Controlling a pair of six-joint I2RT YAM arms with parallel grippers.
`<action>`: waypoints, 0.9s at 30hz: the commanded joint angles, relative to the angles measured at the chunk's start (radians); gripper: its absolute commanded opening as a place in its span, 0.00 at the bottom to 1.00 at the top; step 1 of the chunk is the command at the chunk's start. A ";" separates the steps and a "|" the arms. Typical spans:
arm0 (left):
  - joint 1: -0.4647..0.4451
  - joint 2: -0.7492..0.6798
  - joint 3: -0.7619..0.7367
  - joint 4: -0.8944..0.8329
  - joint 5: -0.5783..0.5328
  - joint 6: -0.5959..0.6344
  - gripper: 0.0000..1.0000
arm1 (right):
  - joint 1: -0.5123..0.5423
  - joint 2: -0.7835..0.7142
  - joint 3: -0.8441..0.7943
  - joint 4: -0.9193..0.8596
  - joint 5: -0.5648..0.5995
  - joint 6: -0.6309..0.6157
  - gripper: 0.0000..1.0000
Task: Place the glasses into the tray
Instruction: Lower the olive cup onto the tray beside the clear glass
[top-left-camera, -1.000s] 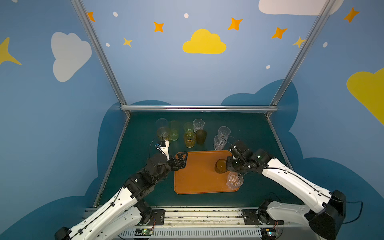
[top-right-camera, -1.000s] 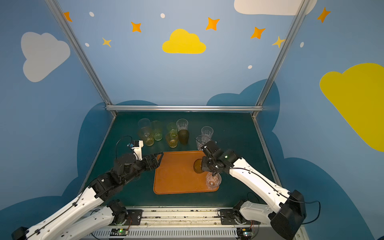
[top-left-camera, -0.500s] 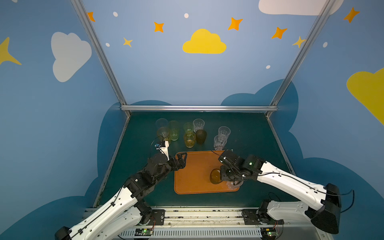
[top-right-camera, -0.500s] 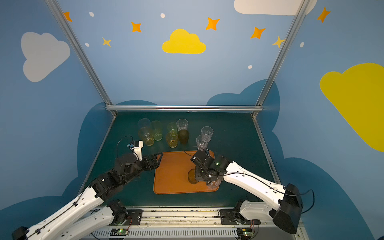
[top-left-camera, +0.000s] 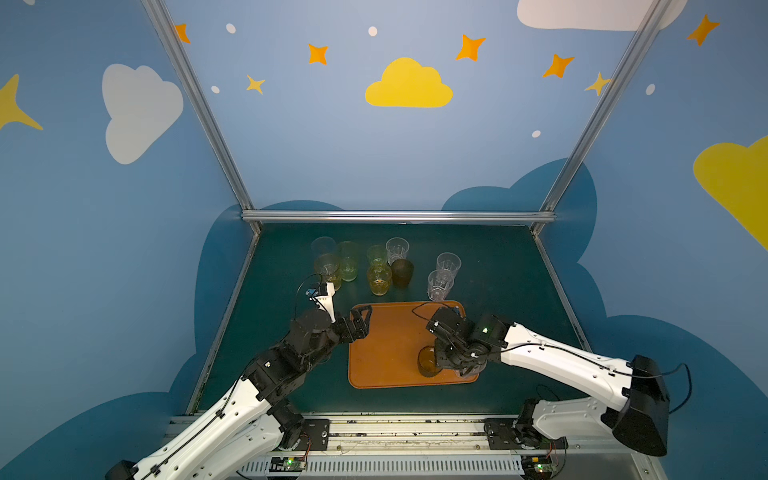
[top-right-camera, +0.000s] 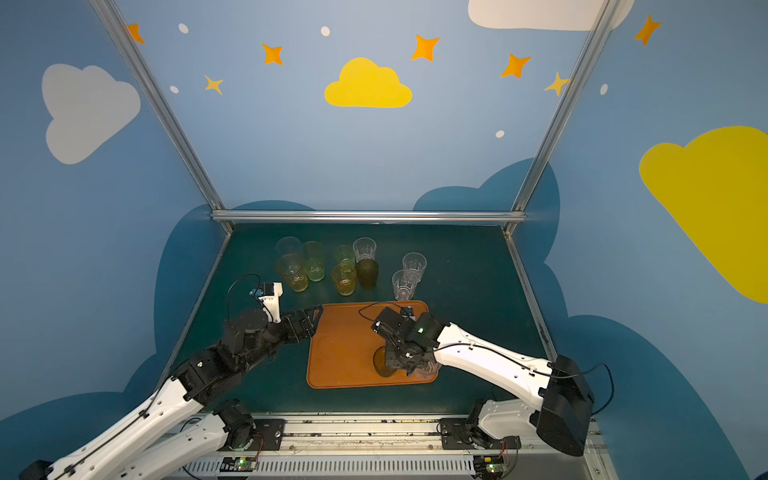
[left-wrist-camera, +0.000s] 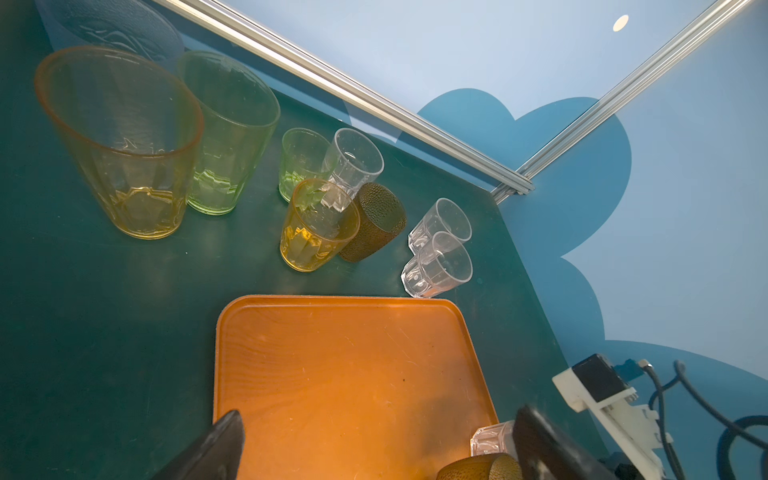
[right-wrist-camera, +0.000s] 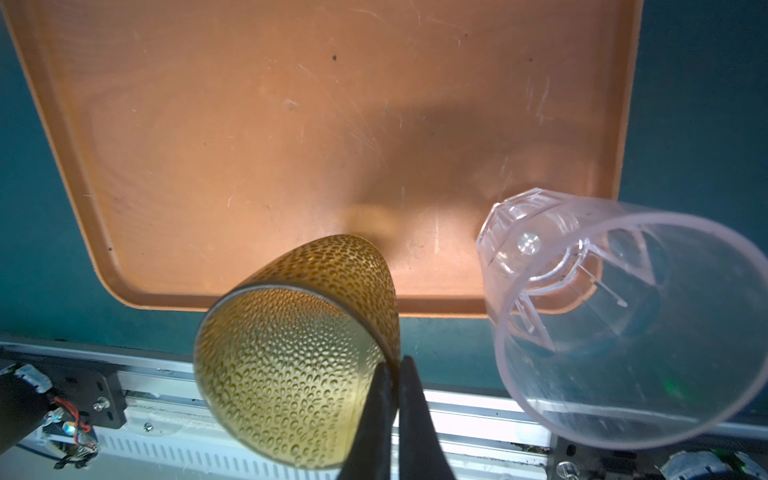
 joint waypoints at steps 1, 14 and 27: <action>0.000 -0.005 -0.014 -0.014 -0.008 0.013 1.00 | 0.007 0.017 -0.013 -0.009 0.020 0.016 0.00; 0.003 0.003 -0.026 -0.007 -0.007 0.003 1.00 | 0.006 0.018 -0.073 0.012 0.036 0.044 0.00; 0.003 0.004 -0.035 -0.007 -0.006 0.003 1.00 | 0.006 0.040 -0.071 0.029 0.036 0.055 0.00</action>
